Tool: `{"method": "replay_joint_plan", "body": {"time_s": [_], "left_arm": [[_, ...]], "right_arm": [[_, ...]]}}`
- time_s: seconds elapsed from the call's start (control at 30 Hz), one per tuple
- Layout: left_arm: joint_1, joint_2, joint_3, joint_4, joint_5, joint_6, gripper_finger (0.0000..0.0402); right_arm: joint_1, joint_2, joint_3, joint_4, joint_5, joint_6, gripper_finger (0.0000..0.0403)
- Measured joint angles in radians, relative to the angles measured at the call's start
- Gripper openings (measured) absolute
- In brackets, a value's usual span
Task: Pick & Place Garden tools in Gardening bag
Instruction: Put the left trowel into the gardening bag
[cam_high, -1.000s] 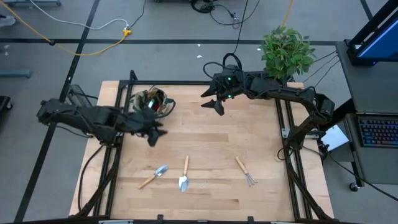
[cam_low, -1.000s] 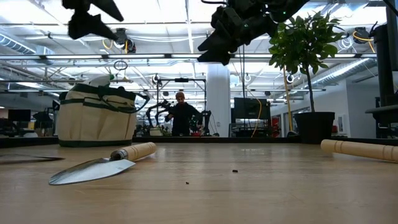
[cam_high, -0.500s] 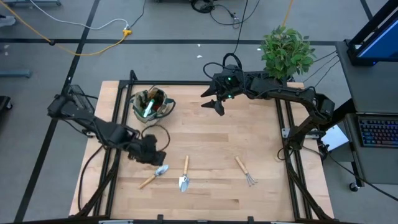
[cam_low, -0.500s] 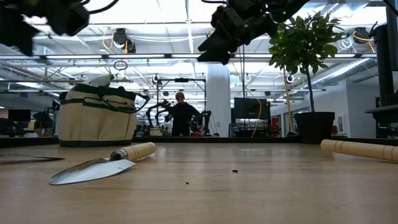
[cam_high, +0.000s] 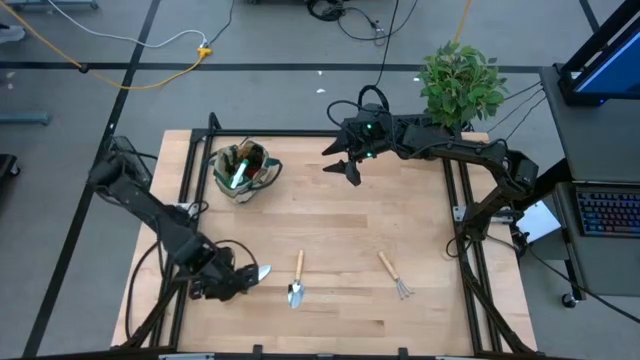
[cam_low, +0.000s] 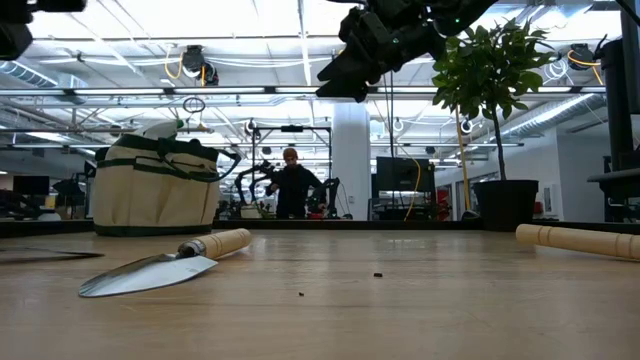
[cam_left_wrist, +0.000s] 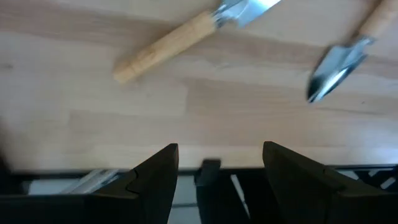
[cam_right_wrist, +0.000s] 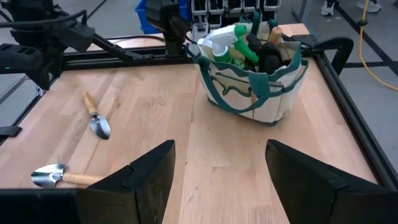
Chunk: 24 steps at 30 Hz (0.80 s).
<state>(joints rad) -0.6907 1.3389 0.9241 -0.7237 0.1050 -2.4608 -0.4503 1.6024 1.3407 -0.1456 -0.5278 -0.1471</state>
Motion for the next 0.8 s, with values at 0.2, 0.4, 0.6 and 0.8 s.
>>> {"method": "replay_joint_plan", "body": {"time_s": [0.2, 0.4, 0.6, 0.8], "left_arm": [[-0.006, 0.04, 0.0, -0.036, -0.092, 0.26, 0.0241], [-0.005, 0.119, 0.0, -0.08, 0.002, 0.493, 0.0241], [-0.007, 0.18, 0.0, -0.097, 0.019, 0.649, 0.0241], [-0.035, 0.236, 0.0, -0.115, 0.031, 0.734, 0.0241]], "right_arm": [[0.0, 0.0, 0.0, 0.006, 0.0, -0.002, 0.0242], [0.0, 0.0, 0.0, 0.006, 0.0, -0.006, 0.0242], [0.0, 0.0, 0.0, 0.007, 0.001, -0.005, 0.0242], [0.0, 0.0, 0.0, 0.007, 0.002, -0.005, 0.0242]]}}
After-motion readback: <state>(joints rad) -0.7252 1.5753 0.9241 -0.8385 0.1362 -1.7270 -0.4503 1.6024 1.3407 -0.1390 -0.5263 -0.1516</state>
